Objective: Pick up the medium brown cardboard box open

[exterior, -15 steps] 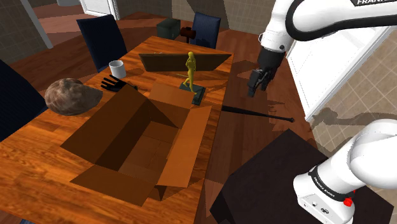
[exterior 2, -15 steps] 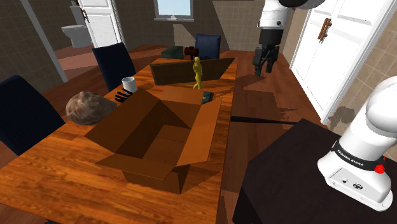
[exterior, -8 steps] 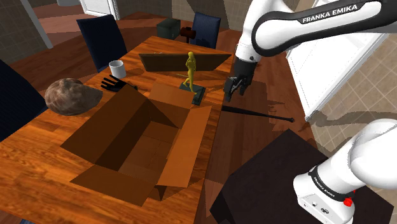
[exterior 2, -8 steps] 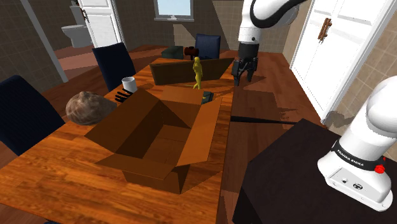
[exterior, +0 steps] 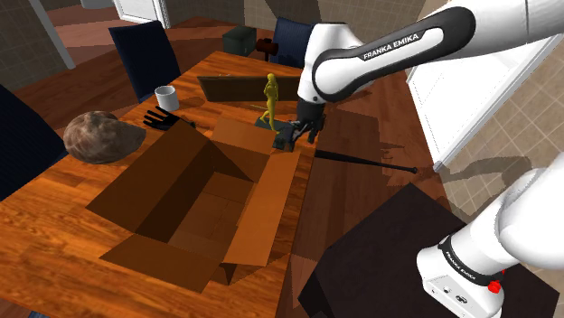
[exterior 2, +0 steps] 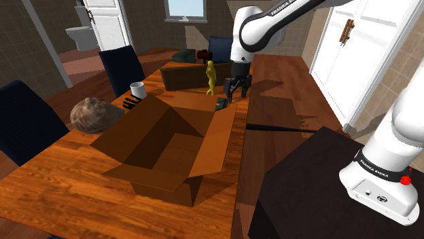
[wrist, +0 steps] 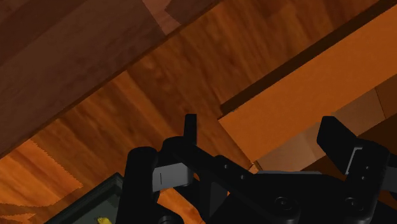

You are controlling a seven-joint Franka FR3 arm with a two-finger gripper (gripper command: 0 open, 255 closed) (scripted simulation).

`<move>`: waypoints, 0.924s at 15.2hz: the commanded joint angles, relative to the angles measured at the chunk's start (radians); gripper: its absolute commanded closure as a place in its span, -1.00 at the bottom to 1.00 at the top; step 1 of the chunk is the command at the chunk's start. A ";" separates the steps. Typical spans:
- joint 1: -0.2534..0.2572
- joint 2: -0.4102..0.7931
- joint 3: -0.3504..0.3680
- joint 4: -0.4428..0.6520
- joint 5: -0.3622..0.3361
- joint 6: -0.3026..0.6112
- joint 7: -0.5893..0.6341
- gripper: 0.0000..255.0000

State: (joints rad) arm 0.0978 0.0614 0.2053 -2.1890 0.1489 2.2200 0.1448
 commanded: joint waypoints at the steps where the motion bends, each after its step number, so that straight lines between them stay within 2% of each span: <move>1: 0.006 0.080 0.003 0.057 -0.018 0.029 0.021 -1.00; 8: 0.054 0.351 -0.004 0.293 -0.082 0.083 0.098 -1.00; 14: 0.062 0.412 -0.009 0.302 -0.091 0.136 0.101 -1.00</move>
State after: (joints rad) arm 0.1591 0.4647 0.1966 -1.8848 0.0589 2.3449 0.2453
